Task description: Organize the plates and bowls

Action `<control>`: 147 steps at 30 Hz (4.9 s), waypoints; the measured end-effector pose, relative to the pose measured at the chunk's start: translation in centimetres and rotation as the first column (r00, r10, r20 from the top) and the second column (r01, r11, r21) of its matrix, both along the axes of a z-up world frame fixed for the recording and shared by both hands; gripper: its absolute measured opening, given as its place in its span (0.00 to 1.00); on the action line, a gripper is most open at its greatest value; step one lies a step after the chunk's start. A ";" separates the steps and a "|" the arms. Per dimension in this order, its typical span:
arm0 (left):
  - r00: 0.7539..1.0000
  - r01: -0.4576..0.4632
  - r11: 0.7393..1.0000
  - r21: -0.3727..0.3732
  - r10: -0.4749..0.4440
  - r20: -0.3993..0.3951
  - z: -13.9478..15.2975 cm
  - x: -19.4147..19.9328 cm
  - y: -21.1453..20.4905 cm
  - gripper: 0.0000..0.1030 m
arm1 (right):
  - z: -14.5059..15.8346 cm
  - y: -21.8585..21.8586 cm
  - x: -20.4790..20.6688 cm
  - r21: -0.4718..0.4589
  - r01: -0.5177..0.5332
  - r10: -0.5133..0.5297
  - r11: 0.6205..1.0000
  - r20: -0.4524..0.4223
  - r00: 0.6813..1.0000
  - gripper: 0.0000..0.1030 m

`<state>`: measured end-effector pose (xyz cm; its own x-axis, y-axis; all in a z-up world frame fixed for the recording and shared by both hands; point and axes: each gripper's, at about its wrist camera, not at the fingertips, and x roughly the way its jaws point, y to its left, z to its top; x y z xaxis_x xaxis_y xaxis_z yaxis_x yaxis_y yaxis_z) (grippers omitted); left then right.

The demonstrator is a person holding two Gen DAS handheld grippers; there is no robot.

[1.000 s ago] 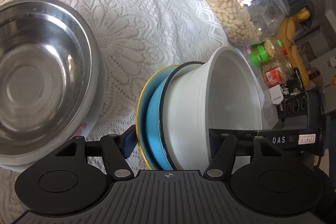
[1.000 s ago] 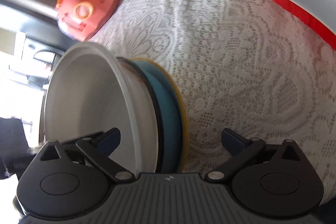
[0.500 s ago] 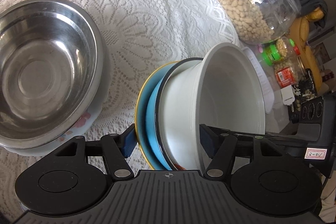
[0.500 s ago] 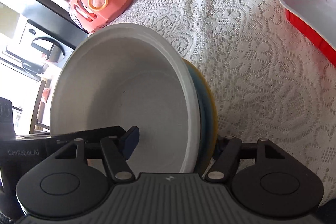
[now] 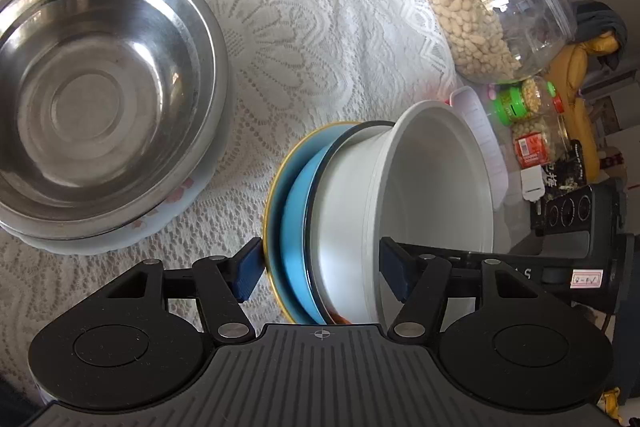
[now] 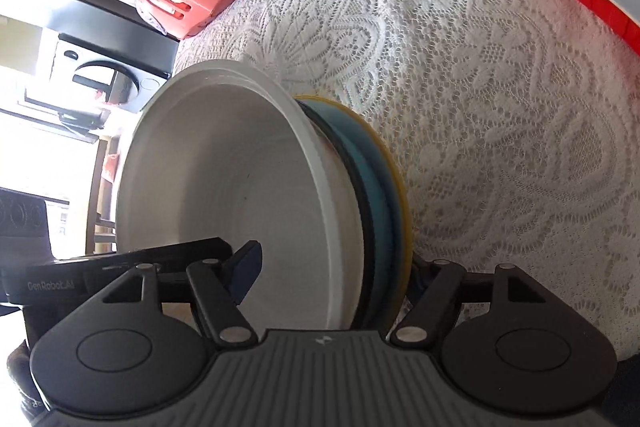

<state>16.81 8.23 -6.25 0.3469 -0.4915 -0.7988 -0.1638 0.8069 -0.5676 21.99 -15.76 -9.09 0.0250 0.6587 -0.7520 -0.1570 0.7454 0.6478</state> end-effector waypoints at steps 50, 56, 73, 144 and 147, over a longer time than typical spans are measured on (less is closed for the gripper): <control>1.000 0.016 0.996 0.085 -0.015 -0.015 -0.9 0.5 -1.7 0.65 | 1.0 1.7 -0.4 -0.114 -0.062 0.079 0.992 0.153 0.985 0.57; 1.000 0.006 0.996 0.084 -0.005 -0.013 -1.0 0.4 -1.7 0.65 | 1.1 1.6 -0.4 -0.113 -0.061 0.078 0.992 0.158 0.984 0.56; 0.999 0.017 0.995 0.095 -0.014 -0.034 -1.0 0.8 -1.8 0.64 | 0.9 1.3 -0.7 -0.093 -0.046 0.059 0.995 0.142 0.988 0.56; 0.921 -0.358 0.933 -0.032 0.358 0.154 0.3 -3.2 17.3 0.55 | 11.1 20.5 2.8 -0.319 -0.262 0.367 0.911 0.338 0.867 0.55; 0.922 -0.355 0.935 -0.022 0.354 0.157 0.4 -3.2 17.1 0.55 | 11.7 20.5 2.3 -0.310 -0.284 0.387 0.907 0.352 0.852 0.55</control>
